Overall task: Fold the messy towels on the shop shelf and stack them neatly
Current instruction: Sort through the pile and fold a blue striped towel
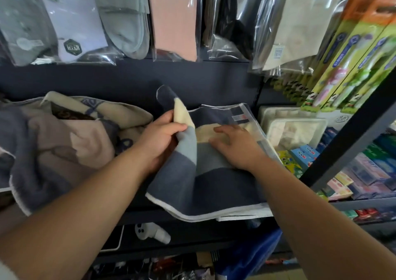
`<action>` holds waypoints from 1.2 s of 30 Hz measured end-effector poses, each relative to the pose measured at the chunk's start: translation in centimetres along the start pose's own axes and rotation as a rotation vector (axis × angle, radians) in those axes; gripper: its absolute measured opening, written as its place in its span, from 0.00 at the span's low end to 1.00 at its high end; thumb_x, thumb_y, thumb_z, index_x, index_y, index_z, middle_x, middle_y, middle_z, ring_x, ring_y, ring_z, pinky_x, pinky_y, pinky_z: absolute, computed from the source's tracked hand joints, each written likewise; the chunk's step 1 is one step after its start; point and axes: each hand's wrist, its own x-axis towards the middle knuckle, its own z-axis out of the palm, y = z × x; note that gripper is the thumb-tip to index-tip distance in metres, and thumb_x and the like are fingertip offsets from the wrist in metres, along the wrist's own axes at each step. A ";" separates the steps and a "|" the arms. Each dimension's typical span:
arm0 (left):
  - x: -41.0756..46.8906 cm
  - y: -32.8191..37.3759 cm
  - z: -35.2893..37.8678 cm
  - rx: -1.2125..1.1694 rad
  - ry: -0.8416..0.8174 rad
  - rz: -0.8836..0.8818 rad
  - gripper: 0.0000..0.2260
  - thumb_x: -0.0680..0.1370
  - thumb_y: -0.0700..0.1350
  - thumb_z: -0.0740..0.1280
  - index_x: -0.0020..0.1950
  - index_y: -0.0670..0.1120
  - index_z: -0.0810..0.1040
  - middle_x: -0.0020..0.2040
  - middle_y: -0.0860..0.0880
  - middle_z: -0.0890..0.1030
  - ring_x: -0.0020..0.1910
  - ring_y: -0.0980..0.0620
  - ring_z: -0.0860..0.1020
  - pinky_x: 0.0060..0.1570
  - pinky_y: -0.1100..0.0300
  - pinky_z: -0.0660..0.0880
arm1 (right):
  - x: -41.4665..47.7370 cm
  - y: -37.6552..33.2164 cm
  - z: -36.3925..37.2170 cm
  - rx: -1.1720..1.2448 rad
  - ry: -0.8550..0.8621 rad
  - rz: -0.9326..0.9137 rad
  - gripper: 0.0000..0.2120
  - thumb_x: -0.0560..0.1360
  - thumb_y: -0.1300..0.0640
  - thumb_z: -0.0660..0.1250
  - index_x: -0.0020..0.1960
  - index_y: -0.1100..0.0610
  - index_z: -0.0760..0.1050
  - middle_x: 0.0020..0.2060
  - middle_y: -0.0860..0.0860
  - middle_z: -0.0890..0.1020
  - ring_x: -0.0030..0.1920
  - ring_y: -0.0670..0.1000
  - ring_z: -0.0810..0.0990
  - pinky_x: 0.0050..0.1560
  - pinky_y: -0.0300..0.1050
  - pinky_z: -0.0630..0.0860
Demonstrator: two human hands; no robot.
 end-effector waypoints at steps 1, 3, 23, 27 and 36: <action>0.3 0.2 1.1 0.019 -0.010 0.007 0.17 0.80 0.34 0.61 0.65 0.47 0.78 0.50 0.43 0.84 0.47 0.49 0.83 0.44 0.58 0.79 | -0.5 -0.2 -0.6 0.113 0.059 0.024 0.19 0.80 0.45 0.66 0.66 0.52 0.78 0.66 0.52 0.79 0.69 0.52 0.73 0.70 0.44 0.65; 0.8 0.6 3.4 0.030 -0.001 -0.002 0.15 0.80 0.33 0.62 0.65 0.44 0.78 0.48 0.42 0.83 0.43 0.49 0.83 0.40 0.58 0.80 | -1.7 -0.6 -1.9 0.352 0.125 0.109 0.15 0.81 0.47 0.64 0.56 0.56 0.82 0.51 0.53 0.85 0.54 0.53 0.82 0.60 0.48 0.76; 7.0 0.1 6.8 0.826 0.118 0.338 0.08 0.79 0.41 0.66 0.51 0.50 0.84 0.46 0.50 0.84 0.44 0.52 0.81 0.46 0.59 0.76 | -8.4 3.9 -3.4 0.440 0.054 0.363 0.14 0.74 0.47 0.69 0.48 0.58 0.79 0.42 0.57 0.84 0.47 0.59 0.82 0.51 0.58 0.80; 10.7 -0.7 3.0 1.133 0.113 0.214 0.18 0.78 0.51 0.68 0.68 0.51 0.77 0.63 0.49 0.80 0.61 0.47 0.78 0.57 0.57 0.72 | -8.4 3.9 -3.3 0.314 0.111 0.371 0.11 0.78 0.50 0.68 0.45 0.59 0.78 0.39 0.54 0.81 0.43 0.54 0.79 0.40 0.42 0.72; 15.0 -1.7 1.8 1.116 0.023 0.140 0.11 0.69 0.55 0.72 0.40 0.48 0.81 0.41 0.48 0.84 0.44 0.45 0.83 0.39 0.56 0.76 | -9.2 2.8 -3.6 0.294 0.129 0.495 0.16 0.75 0.48 0.72 0.32 0.52 0.73 0.29 0.47 0.74 0.32 0.45 0.72 0.31 0.35 0.67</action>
